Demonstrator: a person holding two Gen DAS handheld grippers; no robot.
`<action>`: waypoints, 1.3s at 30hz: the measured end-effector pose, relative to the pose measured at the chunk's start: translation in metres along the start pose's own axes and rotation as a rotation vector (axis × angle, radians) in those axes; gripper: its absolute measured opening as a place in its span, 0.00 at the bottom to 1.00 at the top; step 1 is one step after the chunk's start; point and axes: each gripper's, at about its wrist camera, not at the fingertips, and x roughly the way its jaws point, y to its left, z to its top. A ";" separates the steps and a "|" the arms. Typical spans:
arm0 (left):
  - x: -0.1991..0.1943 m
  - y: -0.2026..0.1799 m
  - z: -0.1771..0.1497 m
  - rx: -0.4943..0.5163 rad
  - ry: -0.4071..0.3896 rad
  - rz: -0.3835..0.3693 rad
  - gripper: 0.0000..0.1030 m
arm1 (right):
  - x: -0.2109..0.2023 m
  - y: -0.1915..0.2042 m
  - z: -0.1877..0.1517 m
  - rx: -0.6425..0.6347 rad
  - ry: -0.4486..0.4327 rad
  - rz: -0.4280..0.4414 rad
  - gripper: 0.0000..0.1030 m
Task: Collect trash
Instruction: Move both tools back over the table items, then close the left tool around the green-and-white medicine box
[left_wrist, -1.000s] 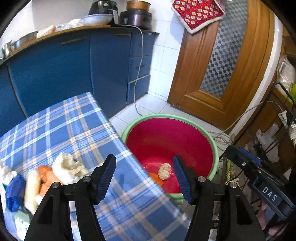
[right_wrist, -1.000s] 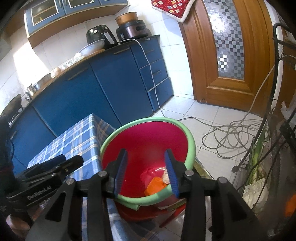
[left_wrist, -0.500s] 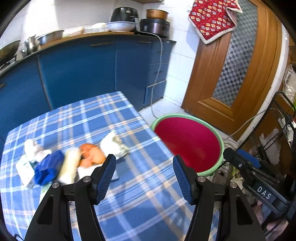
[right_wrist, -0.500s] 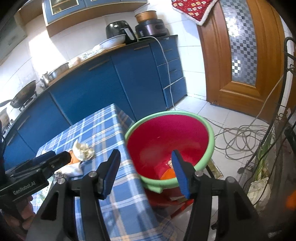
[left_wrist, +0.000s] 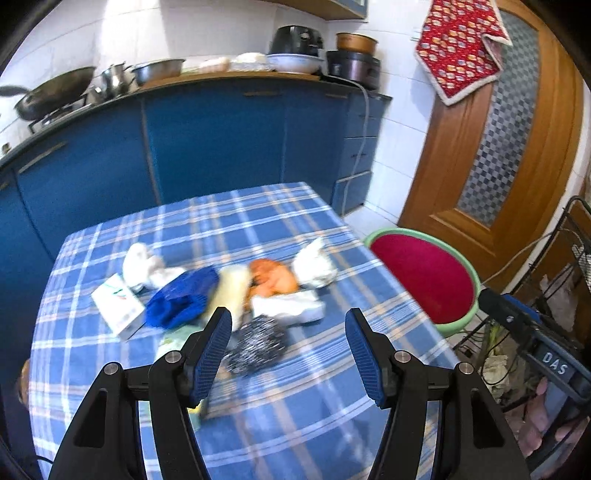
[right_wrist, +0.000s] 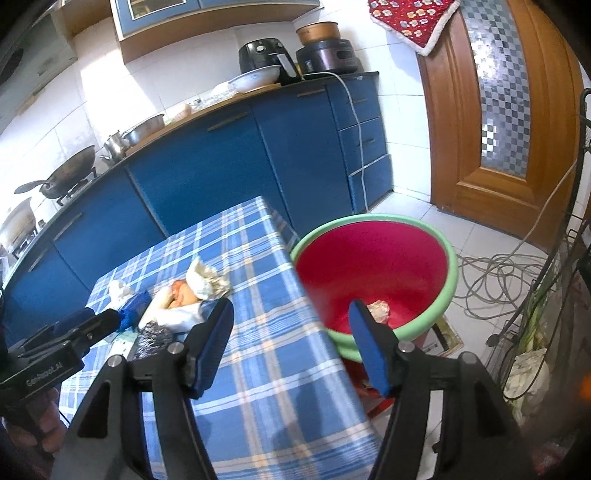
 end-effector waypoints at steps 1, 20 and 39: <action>0.000 0.006 -0.002 -0.008 0.005 0.008 0.64 | 0.000 0.003 -0.001 -0.005 0.003 0.004 0.66; 0.042 0.077 -0.039 -0.096 0.149 0.151 0.65 | 0.024 0.038 -0.019 -0.049 0.070 0.028 0.66; 0.075 0.092 -0.049 -0.137 0.186 0.093 0.68 | 0.040 0.049 -0.025 -0.076 0.118 0.005 0.67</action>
